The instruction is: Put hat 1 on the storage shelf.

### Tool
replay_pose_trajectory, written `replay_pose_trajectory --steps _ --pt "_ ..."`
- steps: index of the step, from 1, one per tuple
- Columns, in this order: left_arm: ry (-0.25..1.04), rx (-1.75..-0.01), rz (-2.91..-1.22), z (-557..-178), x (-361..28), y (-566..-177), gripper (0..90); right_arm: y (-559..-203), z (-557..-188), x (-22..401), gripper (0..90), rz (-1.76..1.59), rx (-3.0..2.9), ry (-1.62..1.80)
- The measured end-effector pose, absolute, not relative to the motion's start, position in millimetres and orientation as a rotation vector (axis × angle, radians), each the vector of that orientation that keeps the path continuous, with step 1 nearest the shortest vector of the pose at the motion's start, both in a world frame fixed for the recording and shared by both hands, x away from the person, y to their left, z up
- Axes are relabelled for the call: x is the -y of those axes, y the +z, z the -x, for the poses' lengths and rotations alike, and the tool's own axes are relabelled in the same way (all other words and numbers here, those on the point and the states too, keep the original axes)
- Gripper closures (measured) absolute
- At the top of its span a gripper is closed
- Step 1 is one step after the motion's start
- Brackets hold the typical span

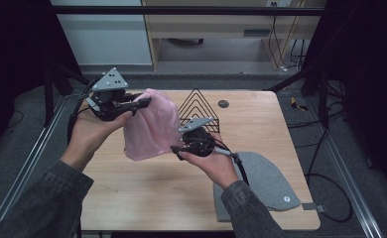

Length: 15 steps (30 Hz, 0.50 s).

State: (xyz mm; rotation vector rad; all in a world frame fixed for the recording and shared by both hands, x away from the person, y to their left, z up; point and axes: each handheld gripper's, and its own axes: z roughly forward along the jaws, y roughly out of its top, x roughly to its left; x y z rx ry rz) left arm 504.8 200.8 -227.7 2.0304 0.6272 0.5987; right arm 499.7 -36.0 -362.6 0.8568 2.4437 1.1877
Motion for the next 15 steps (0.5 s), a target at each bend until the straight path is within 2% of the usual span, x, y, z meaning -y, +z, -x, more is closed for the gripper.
replay_pose_trajectory --steps 2,3,4,7,8,11,15 --pt "0.597 -0.627 -2.028 -505.4 -200.7 -227.9 78.0 -362.2 -501.6 34.9 56.4 -0.842 -2.456 1.188" --pt "0.596 -0.628 -2.027 -506.0 -200.8 -227.8 78.0 -362.2 -501.6 34.9 56.4 -0.842 -2.456 1.188" --pt "0.591 -0.629 -2.025 -506.8 -201.0 -227.6 78.0 -358.9 -503.5 34.9 64.7 -0.822 -2.466 1.187" --pt "0.581 -0.639 -1.998 -511.7 -203.6 -224.4 77.9 -351.1 -507.4 38.7 72.7 -0.798 -2.468 1.215" --pt "0.581 -0.639 -1.998 -511.7 -203.6 -224.4 77.9 -351.1 -507.4 38.7 72.7 -0.798 -2.468 1.215" --pt "0.563 -0.653 -1.967 -519.9 -205.8 -221.5 77.9 -338.3 -516.3 46.5 80.0 -0.776 -2.472 1.237" --pt "0.553 -0.660 -1.928 -532.5 -210.1 -213.7 77.8 -324.6 -526.0 57.4 81.9 -0.760 -2.454 1.264"
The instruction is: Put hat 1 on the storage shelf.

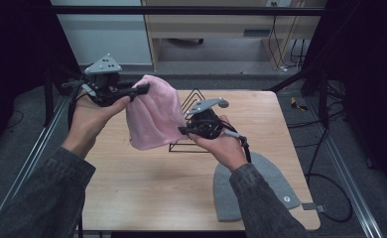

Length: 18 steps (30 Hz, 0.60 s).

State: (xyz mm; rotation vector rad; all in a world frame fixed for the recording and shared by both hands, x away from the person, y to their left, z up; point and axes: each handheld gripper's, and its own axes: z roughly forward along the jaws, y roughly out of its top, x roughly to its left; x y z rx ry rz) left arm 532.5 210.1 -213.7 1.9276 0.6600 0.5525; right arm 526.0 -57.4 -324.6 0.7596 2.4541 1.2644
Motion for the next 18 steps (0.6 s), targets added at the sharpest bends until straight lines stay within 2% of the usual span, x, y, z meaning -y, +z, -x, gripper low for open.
replay_pose_trajectory --steps 6,18 --pt "0.567 -0.654 -1.916 -546.2 -213.7 -203.9 77.6 -305.0 -543.8 71.2 82.3 -0.766 -2.423 1.290" --pt "0.620 -0.631 -1.900 -570.9 -200.7 -193.3 77.5 -298.6 -576.2 79.2 82.4 -0.816 -2.367 1.302"
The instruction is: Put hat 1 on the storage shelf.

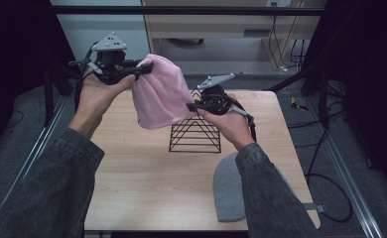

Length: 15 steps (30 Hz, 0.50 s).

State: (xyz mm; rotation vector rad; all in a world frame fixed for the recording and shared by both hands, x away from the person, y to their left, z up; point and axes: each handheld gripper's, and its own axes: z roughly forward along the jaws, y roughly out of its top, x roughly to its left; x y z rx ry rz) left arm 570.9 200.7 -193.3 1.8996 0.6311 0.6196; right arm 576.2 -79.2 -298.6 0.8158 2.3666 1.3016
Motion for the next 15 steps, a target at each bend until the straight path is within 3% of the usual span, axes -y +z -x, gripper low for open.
replay_pose_trajectory --steps 15 --pt "0.618 -0.597 -1.890 -587.4 -173.8 -194.0 77.5 -303.3 -588.9 94.8 82.4 -0.842 -2.295 1.277"
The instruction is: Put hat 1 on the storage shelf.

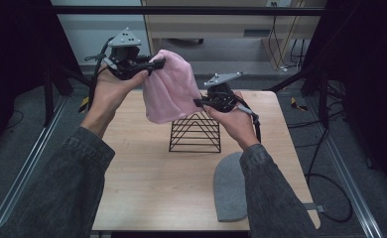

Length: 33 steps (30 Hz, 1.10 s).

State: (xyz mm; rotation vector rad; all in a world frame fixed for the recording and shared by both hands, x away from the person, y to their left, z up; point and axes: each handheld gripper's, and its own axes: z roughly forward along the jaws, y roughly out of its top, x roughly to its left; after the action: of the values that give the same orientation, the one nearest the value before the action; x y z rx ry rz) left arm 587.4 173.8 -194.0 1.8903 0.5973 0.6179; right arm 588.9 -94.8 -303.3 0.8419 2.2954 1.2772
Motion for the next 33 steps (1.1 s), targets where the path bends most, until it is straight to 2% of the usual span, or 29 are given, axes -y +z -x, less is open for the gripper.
replay_pose_trajectory --steps 33 --pt "0.559 -0.583 -1.888 -604.6 -146.9 -225.6 77.3 -335.6 -586.5 118.1 82.4 -0.863 -2.287 1.247"
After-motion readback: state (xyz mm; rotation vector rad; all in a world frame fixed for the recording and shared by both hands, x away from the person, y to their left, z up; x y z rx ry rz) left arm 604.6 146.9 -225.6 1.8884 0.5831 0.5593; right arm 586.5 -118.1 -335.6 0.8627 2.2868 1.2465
